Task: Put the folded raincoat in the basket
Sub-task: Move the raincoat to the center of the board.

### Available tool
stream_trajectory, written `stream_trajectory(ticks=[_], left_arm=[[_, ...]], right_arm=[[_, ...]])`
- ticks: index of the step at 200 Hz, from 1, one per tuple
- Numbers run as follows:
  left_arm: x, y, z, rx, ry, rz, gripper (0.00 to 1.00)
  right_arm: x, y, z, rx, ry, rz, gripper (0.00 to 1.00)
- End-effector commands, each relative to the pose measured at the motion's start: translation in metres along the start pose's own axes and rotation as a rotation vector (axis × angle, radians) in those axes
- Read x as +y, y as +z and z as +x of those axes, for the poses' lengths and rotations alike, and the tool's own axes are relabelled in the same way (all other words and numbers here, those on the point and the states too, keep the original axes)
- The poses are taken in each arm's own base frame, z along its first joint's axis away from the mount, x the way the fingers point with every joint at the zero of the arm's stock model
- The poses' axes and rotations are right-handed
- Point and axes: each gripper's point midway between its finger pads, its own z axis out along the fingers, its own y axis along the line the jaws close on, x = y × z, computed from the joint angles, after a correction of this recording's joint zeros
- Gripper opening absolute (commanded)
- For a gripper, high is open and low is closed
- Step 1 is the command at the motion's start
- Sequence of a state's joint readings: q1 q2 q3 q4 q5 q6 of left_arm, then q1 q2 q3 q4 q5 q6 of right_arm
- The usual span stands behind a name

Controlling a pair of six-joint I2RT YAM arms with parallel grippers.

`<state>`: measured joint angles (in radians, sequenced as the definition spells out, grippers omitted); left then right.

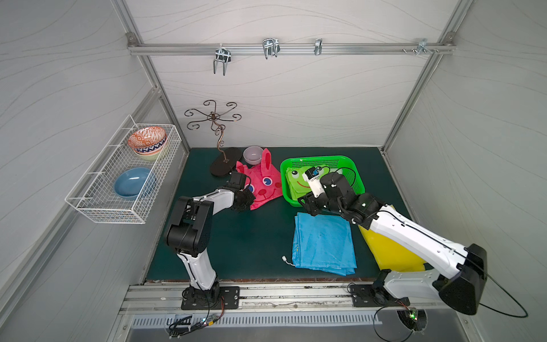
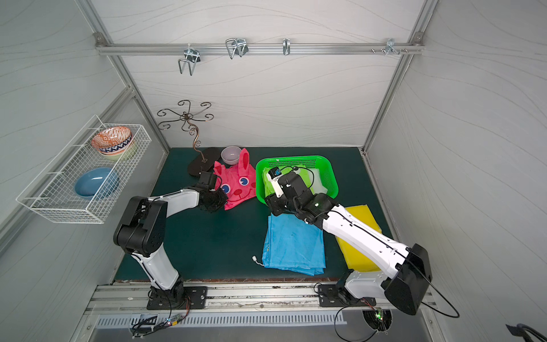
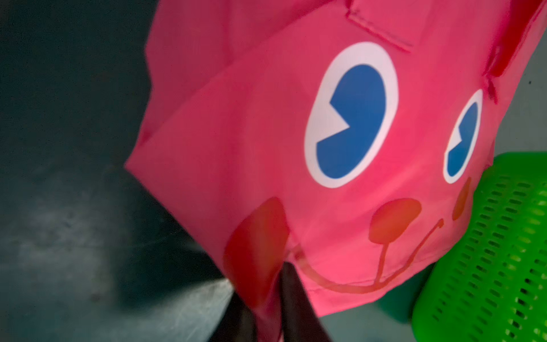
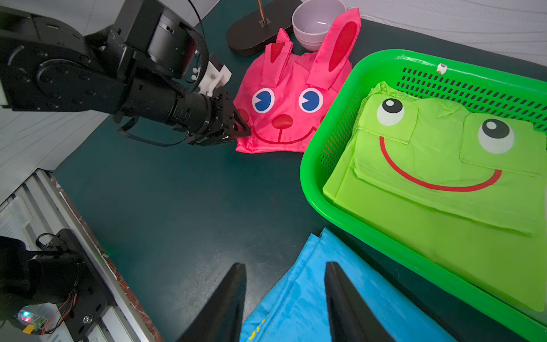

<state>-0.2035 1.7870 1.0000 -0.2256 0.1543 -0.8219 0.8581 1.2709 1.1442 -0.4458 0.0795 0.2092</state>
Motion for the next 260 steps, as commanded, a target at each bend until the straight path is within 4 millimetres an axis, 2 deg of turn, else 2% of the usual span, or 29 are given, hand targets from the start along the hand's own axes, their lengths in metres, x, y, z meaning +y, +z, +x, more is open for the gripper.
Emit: stream_trajectory(ticks=[1,16,40,80,91,109,121,137,158,171,190,216,228,235,260], left_arm=[[-0.006,-0.016,-0.001,-0.027,0.007,0.026,0.0],[-0.001,-0.028,0.001,-0.045,0.003,0.016,0.0],[0.015,-0.05,0.008,-0.068,-0.005,-0.029,0.0],[0.067,-0.069,0.043,0.002,-0.041,-0.186,0.0],[0.081,-0.072,0.054,0.022,-0.06,-0.217,0.0],[0.097,-0.081,0.071,0.032,-0.088,-0.225,0.0],[0.103,-0.09,0.077,0.022,-0.101,-0.217,0.0],[0.103,-0.108,0.08,0.003,-0.098,-0.188,0.0],[0.095,-0.13,0.081,-0.006,-0.089,-0.135,0.0],[0.088,-0.14,0.083,0.002,-0.077,-0.099,0.0],[0.089,-0.151,0.088,0.027,-0.065,-0.107,0.0],[0.088,-0.16,0.094,0.057,-0.057,-0.09,0.0],[0.083,-0.164,0.097,0.072,-0.054,-0.057,0.0],[0.08,-0.166,0.097,0.076,-0.053,-0.039,0.0],[0.075,-0.171,0.102,0.106,-0.043,-0.018,0.0]], right_arm=[[0.003,-0.005,-0.006,-0.013,-0.015,0.0,0.48],[0.009,-0.002,-0.005,-0.004,-0.017,-0.025,0.48],[0.029,0.001,-0.003,0.002,-0.063,-0.098,0.5],[0.065,0.003,0.01,-0.004,-0.257,-0.126,0.57],[0.081,-0.006,0.012,-0.063,-0.347,-0.137,0.57],[0.124,-0.032,0.02,-0.247,-0.553,-0.294,0.61],[0.146,-0.046,0.033,-0.353,-0.694,-0.44,0.62],[0.159,-0.047,0.058,-0.421,-0.837,-0.548,0.67],[0.166,-0.028,0.089,-0.379,-0.979,-0.613,0.72],[0.165,-0.01,0.097,-0.327,-1.015,-0.601,0.72],[0.167,0.018,0.101,-0.325,-1.051,-0.569,0.72],[0.171,0.059,0.115,-0.337,-1.209,-0.486,0.73],[0.173,0.079,0.13,-0.307,-1.325,-0.463,0.82],[0.172,0.09,0.135,-0.294,-1.369,-0.439,0.83],[0.174,0.114,0.119,-0.362,-1.35,-0.33,0.85]])
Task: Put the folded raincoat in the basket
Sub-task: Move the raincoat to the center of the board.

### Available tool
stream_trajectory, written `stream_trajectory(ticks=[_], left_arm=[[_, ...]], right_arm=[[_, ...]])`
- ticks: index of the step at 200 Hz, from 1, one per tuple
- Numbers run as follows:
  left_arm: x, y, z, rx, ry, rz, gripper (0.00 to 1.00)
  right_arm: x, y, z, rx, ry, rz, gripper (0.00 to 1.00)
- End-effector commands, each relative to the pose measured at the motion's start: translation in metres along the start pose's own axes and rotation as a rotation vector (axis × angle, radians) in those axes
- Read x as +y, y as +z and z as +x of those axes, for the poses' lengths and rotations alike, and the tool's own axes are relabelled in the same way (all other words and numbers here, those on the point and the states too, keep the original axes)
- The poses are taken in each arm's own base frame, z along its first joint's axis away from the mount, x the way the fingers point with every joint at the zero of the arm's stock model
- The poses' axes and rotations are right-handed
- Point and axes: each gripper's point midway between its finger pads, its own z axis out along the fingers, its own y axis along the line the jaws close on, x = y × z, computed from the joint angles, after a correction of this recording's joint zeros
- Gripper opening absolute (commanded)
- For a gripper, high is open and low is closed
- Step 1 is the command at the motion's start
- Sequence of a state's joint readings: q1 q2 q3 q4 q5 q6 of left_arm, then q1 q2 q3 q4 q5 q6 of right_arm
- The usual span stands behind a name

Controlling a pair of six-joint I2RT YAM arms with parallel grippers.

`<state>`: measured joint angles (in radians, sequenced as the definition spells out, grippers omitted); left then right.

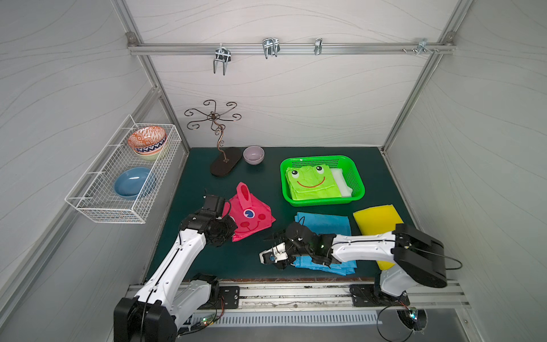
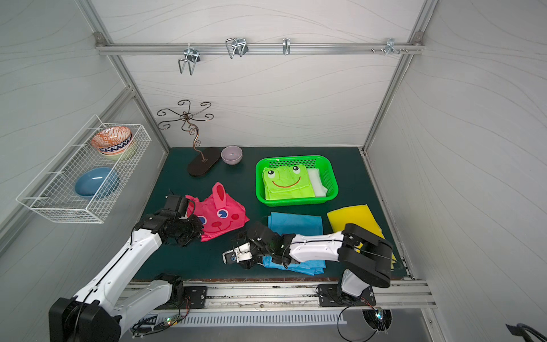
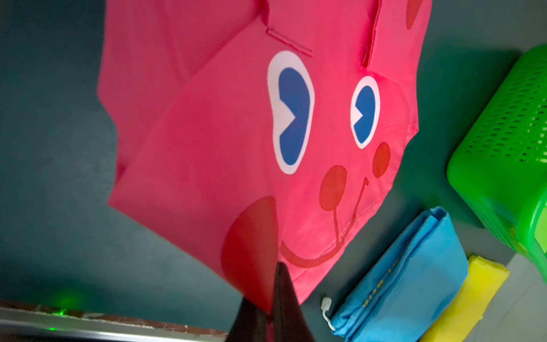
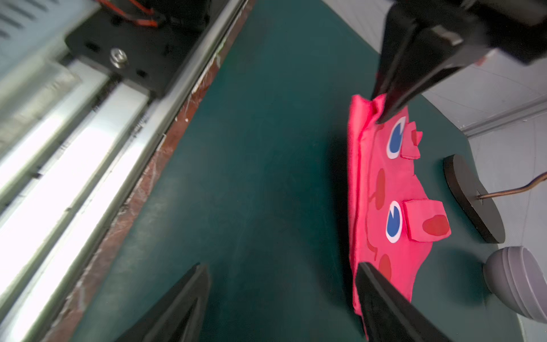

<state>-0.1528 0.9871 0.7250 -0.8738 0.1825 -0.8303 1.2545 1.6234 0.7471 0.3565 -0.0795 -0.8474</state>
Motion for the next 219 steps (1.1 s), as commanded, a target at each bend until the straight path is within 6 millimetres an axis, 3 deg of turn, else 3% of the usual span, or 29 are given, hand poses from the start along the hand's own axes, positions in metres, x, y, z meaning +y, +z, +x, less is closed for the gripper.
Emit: stream_trajectory(ticks=[1,35,83,111,158,199,219], left_arm=[[-0.016,-0.017,0.004,0.03,0.037,0.061,0.0],[-0.021,-0.02,0.009,0.062,0.039,0.08,0.0],[-0.025,-0.025,0.014,0.081,0.023,0.114,0.0],[-0.029,-0.032,0.017,0.09,0.02,0.138,0.0],[-0.032,-0.04,0.02,0.096,0.025,0.155,0.0],[-0.031,-0.038,0.022,0.12,0.039,0.141,0.0],[-0.035,-0.042,0.023,0.12,0.053,0.163,0.08]], right_arm=[[-0.038,0.013,-0.014,-0.028,-0.117,0.184,0.85],[-0.067,0.027,-0.01,-0.001,-0.1,0.333,0.85],[-0.066,0.044,0.001,0.009,-0.099,0.309,0.84],[-0.057,0.058,0.011,0.032,-0.111,0.271,0.77],[-0.069,0.061,0.019,0.036,-0.082,0.34,0.71],[-0.075,0.064,0.028,0.051,-0.048,0.372,0.5],[-0.076,0.066,0.033,0.059,-0.04,0.382,0.36]])
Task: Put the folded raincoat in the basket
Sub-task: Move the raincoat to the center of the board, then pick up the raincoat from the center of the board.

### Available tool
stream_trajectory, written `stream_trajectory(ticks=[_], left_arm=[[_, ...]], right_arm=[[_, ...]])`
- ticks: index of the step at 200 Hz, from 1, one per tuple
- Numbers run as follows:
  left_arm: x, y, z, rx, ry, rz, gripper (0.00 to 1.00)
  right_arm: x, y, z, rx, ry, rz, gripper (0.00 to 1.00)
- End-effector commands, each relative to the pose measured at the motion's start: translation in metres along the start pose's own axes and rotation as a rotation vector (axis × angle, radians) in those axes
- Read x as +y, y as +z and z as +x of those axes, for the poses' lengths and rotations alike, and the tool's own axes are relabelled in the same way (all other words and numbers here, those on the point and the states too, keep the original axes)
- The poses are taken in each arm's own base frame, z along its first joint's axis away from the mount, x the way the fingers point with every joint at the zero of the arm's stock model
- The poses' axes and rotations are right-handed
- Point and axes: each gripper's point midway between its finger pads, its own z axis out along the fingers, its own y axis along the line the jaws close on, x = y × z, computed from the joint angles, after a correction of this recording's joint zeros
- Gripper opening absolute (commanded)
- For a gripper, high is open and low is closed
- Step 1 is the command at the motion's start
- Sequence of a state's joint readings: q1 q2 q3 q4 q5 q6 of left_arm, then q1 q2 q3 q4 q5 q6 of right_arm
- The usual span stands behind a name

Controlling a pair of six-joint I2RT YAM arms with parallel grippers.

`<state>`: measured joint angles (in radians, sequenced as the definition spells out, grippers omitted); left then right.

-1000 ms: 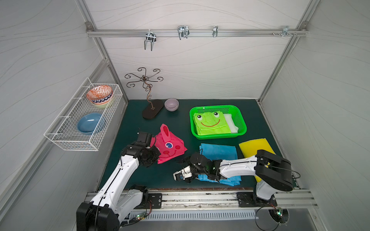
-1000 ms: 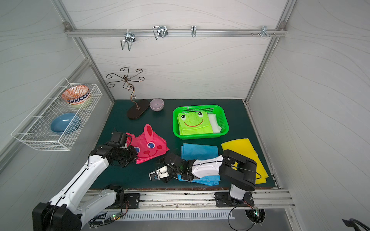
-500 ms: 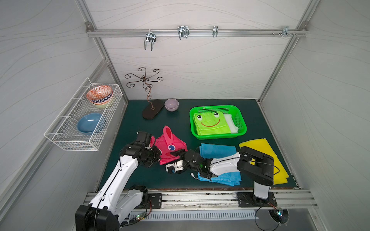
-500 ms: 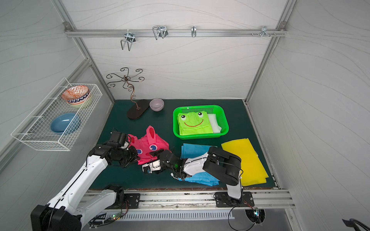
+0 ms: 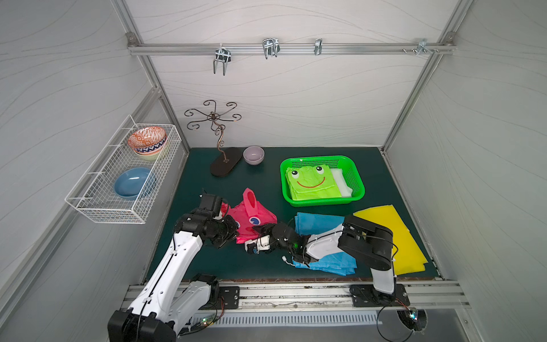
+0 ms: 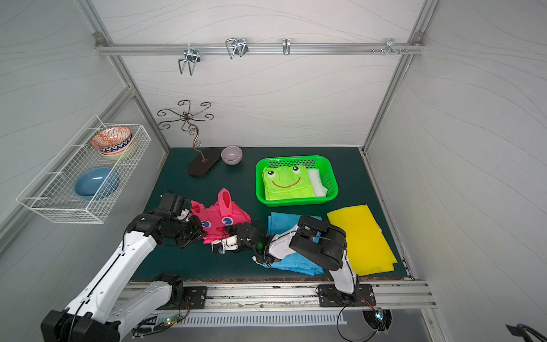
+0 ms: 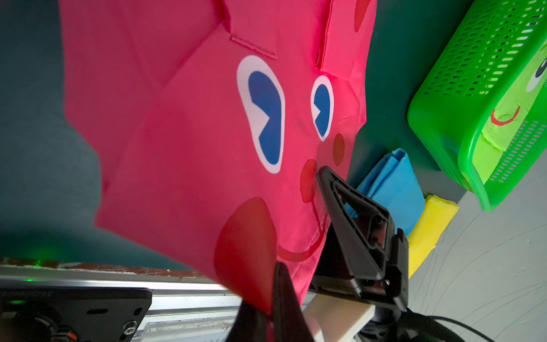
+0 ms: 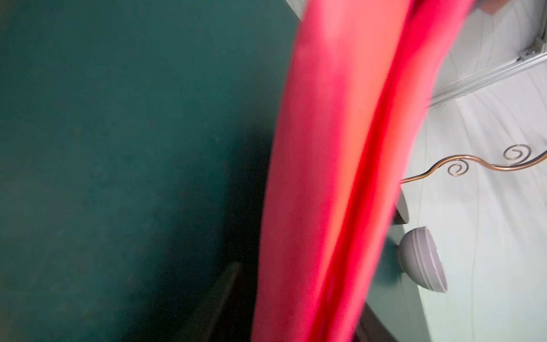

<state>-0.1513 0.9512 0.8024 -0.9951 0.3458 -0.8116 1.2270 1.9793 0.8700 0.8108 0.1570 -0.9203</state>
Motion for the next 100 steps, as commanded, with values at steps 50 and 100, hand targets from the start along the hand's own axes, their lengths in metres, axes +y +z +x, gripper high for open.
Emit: stream_trajectory(ticks=[50,100], left_arm=[[-0.015,-0.034,-0.009,-0.073,0.026,0.043,1.0],[-0.015,-0.074,-0.04,-0.222,0.068,-0.052,1.0]], right_arm=[[-0.018,-0.002,0.01,-0.014,0.085,0.052,0.02],[-0.021,-0.011,0.005,-0.018,0.087,0.033,0.01]])
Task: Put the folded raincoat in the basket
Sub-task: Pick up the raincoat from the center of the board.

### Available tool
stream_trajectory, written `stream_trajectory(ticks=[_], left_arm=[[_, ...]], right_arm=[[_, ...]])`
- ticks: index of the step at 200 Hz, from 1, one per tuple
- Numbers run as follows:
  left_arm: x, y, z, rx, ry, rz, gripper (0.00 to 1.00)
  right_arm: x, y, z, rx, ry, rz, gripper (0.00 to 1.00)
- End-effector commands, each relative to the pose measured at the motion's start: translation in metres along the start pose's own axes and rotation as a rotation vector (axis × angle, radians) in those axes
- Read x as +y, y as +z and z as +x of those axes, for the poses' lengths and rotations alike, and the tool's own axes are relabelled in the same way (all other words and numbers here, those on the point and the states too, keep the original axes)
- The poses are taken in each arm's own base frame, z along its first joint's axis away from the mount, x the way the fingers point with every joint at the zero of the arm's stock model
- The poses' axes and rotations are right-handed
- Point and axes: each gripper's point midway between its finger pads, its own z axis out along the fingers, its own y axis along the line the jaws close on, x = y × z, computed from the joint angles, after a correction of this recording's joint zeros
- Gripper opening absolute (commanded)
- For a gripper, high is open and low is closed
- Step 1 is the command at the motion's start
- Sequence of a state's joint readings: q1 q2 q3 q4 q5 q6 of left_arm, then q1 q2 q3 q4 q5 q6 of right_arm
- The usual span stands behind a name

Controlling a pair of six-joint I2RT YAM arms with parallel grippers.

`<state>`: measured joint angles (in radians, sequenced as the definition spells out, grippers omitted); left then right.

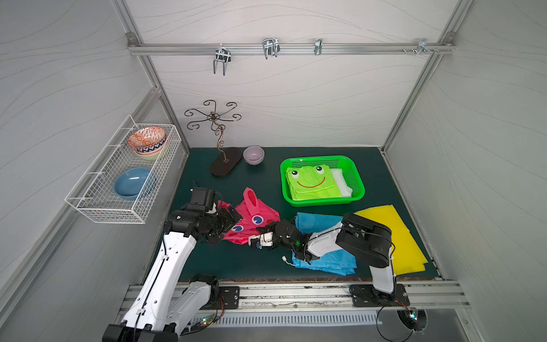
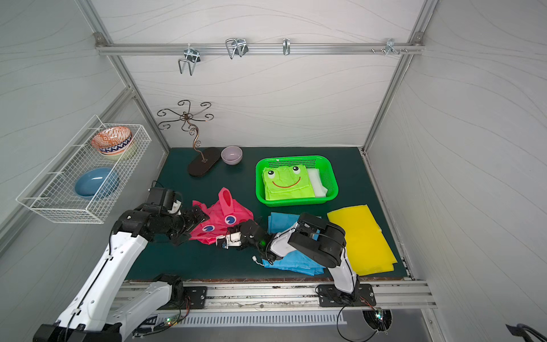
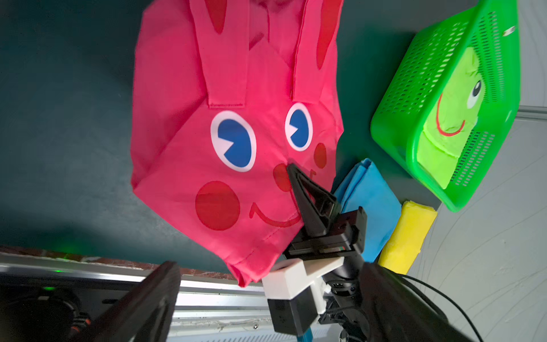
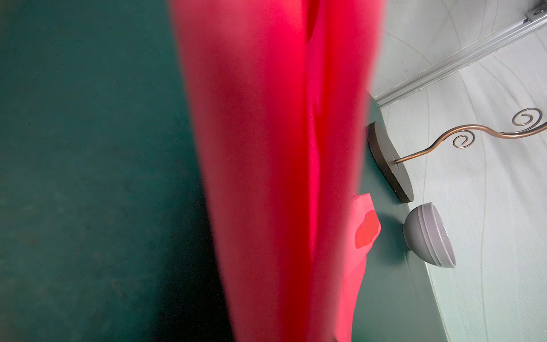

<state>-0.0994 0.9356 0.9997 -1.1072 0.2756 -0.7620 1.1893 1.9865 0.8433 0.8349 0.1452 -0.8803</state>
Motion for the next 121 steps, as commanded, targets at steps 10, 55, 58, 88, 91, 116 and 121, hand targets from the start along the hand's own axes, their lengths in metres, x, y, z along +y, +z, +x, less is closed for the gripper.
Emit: stream_trajectory(ticks=[10,55,58,88,91,116,121], left_arm=[[0.007,-0.02,-0.026,-0.086,0.033,-0.092,1.0],[0.032,-0.037,-0.064,-0.27,-0.019,-0.227,1.0],[0.033,-0.037,-0.065,-0.275,-0.023,-0.227,1.0],[0.037,-0.021,-0.067,-0.249,-0.058,-0.219,1.0],[0.037,-0.02,-0.066,-0.246,-0.06,-0.22,1.0],[0.037,-0.009,-0.065,-0.225,-0.07,-0.204,1.0],[0.038,-0.007,-0.065,-0.223,-0.071,-0.2,1.0]], right_arm=[[-0.023,-0.013,-0.02,-0.051,0.034,0.03,0.01],[-0.043,-0.035,-0.044,-0.112,-0.02,0.043,0.0],[-0.043,-0.037,-0.046,-0.12,-0.025,0.041,0.0],[-0.048,-0.053,-0.062,-0.142,-0.073,-0.031,0.0],[-0.05,-0.055,-0.064,-0.143,-0.079,-0.034,0.0],[-0.064,-0.065,-0.065,-0.141,-0.106,-0.009,0.0],[-0.066,-0.066,-0.064,-0.136,-0.11,-0.008,0.0]])
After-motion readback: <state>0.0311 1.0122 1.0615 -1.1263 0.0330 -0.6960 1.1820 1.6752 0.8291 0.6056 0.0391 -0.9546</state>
